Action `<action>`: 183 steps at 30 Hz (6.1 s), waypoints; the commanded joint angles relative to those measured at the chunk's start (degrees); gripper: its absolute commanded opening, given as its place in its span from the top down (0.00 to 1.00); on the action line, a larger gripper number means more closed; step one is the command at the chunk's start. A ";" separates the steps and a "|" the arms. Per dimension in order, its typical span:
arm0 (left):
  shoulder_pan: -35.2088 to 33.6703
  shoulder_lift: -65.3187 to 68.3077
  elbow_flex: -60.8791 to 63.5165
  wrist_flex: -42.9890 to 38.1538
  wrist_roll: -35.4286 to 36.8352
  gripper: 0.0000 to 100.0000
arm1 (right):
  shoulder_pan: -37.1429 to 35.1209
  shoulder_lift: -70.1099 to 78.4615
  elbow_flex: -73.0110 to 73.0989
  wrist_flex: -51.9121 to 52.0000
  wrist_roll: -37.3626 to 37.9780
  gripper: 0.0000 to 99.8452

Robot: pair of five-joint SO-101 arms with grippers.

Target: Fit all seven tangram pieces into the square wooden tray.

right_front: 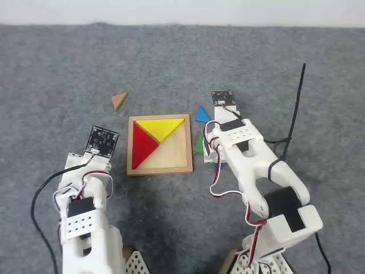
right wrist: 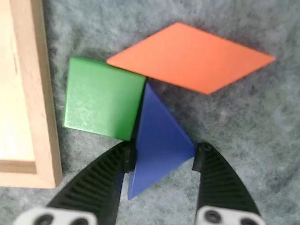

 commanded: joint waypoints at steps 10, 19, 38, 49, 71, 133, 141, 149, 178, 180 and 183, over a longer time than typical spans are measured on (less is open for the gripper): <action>-0.35 -1.05 -0.66 -1.32 -0.70 0.99 | 0.31 -8.22 -5.27 9.45 0.44 0.83; -0.35 -1.05 -0.66 -1.32 -0.70 0.99 | -0.22 -19.12 -3.69 11.21 0.26 0.83; -0.35 -1.05 -0.66 -1.32 -0.70 0.99 | 2.15 0.57 -7.03 5.14 17.41 0.83; -0.35 -1.05 -0.66 -1.32 -0.70 0.99 | 3.91 2.59 -7.74 4.88 23.56 0.83; -0.35 -1.05 -0.66 -1.32 -0.70 0.99 | 4.18 -1.10 -8.00 4.79 23.56 0.94; -2.81 -1.05 -1.54 -1.49 2.37 0.99 | -16.75 19.21 -42.37 28.53 1.85 0.80; -2.81 -1.05 -1.54 -1.49 2.37 0.99 | -16.92 18.68 -42.37 28.79 1.85 0.80; -2.81 -1.05 -1.54 -1.49 2.37 0.99 | -17.71 18.86 -42.37 27.47 1.58 0.94; -0.35 -0.97 -4.70 -1.14 5.54 0.99 | -9.63 -3.03 -31.30 36.35 1.93 0.87; 3.25 -0.70 -6.64 0.09 7.82 0.99 | -8.40 -6.64 -27.43 35.82 1.93 0.87; 8.00 -0.53 -13.93 10.64 8.62 0.99 | -5.32 -13.49 -22.33 35.03 1.93 0.87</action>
